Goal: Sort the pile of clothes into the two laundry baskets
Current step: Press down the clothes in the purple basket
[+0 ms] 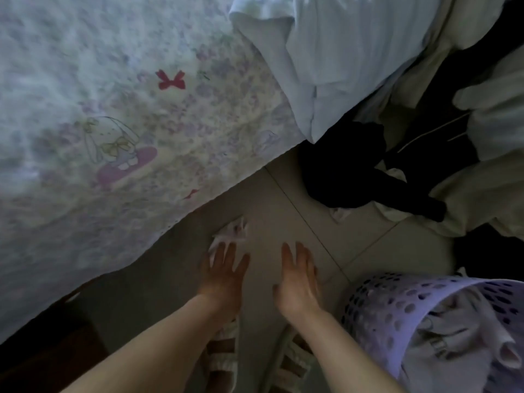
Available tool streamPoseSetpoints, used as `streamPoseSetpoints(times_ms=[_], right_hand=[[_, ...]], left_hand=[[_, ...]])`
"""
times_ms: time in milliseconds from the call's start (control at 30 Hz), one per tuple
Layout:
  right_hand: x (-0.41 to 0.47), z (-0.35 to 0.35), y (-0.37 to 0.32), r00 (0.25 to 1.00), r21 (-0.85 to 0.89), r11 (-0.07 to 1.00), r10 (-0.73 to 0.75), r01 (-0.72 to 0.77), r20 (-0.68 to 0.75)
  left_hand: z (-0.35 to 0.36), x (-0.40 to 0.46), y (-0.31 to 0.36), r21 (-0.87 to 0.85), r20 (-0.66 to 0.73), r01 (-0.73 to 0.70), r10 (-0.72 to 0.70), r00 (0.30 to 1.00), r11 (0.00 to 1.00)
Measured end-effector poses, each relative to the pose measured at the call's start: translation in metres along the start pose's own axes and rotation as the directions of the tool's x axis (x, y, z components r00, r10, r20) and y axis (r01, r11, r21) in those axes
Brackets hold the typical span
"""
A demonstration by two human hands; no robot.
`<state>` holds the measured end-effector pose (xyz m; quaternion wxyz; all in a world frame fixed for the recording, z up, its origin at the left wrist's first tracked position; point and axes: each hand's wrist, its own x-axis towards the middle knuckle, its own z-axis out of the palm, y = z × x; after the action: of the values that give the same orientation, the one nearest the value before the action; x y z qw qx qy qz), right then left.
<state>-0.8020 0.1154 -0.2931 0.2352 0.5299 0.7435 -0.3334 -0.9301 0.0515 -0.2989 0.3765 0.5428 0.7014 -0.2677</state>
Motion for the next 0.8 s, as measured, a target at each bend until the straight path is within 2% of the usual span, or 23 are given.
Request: streamPoseSetpoints(times_ms=[133,433,800], right_hand=[[0.035,0.002,0.027,0.997,-0.041,0.997,0.073,-0.072,0.014],[0.111,0.033,0.097,0.997,-0.137,0.989,0.055,-0.062,-0.054],[0.217,0.070,0.172,0.969,-0.149,0.961,0.214,-0.232,-0.122]], left_hand=[[0.012,0.041,0.018,0.000,-0.032,-0.002,0.002,0.999,1.000],[0.036,0.139,0.065,0.039,-0.104,-0.073,0.077,0.992,0.997],[0.053,0.270,0.102,0.095,-0.163,-0.156,0.170,0.972,0.983]])
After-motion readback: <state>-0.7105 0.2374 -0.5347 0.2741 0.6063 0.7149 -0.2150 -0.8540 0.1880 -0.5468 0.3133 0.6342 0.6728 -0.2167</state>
